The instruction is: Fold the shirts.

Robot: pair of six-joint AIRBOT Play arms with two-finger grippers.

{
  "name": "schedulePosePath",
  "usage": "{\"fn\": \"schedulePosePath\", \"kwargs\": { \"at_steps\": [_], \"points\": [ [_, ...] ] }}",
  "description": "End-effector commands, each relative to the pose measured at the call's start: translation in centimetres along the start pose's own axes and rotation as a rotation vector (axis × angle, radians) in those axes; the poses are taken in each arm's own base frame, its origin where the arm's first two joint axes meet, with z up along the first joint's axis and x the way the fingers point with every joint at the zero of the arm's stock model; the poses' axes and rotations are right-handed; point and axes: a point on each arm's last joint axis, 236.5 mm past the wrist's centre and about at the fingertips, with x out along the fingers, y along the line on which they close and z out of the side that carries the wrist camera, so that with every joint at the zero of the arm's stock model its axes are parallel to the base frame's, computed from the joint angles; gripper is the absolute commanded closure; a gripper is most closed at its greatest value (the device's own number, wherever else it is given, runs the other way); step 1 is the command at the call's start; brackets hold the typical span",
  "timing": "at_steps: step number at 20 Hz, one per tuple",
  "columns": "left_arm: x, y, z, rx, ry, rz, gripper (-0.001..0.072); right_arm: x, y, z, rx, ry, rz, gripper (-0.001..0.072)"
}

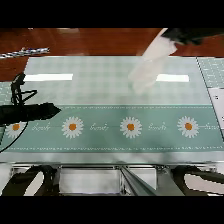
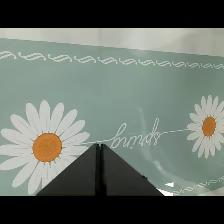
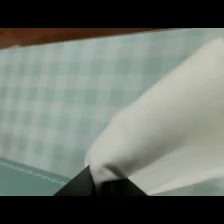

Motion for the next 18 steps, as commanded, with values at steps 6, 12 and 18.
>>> {"fn": "schedulePosePath", "kwargs": {
  "at_steps": [6,12,18],
  "points": [
    [0.0,0.0,-0.1,0.001,0.003,-0.001,0.0689,-14.5,-11.7,2.4,0.230,-0.172,-0.232,0.0682],
    [0.0,0.0,-0.1,0.002,0.003,-0.001,0.0690,-20.0,-18.0,-3.8,0.415,-0.068,-0.468,0.0683],
    [0.0,0.0,-0.1,0.025,0.004,-0.001,0.0690,-25.7,-26.0,-18.1,0.780,0.063,-0.808,0.0683]
  ]
}}
